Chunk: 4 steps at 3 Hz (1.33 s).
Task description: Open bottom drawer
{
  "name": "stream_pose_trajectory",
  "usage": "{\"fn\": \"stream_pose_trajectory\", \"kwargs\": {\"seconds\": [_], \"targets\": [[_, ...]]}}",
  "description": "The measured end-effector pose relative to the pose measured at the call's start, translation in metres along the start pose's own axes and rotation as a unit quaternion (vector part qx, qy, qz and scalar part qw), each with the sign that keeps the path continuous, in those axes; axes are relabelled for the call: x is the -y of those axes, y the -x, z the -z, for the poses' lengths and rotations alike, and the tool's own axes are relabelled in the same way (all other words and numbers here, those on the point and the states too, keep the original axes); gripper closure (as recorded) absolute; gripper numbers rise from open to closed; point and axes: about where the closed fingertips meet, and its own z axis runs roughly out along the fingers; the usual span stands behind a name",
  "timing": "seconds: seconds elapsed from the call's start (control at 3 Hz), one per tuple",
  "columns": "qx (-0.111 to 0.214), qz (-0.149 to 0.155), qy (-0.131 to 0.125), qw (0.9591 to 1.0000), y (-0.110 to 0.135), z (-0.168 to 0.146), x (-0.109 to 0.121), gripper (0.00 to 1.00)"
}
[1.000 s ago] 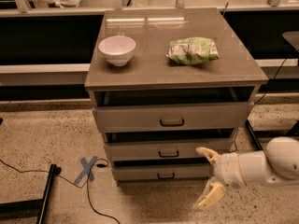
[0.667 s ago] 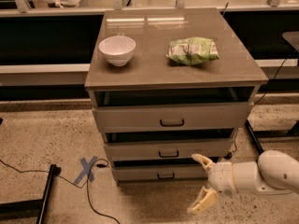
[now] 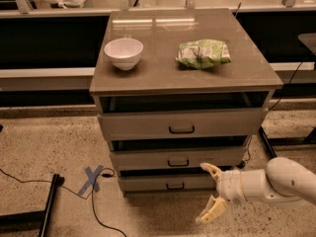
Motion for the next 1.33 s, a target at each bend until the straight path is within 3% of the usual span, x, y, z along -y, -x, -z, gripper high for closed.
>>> {"fn": "stream_pose_trajectory", "kwargs": {"seconds": [0.33,0.67,1.0,1.33], "targets": [[-0.031,0.047,0.016,0.9983,-0.026,-0.019,0.029,0.00],[-0.109,0.120,0.029,0.9864,-0.079,-0.033,0.054,0.00],[-0.109,0.120,0.029,0.9864,-0.079,-0.033,0.054,0.00],[-0.130,0.143,0.005,0.9811,-0.090,-0.042,0.062,0.00]]}}
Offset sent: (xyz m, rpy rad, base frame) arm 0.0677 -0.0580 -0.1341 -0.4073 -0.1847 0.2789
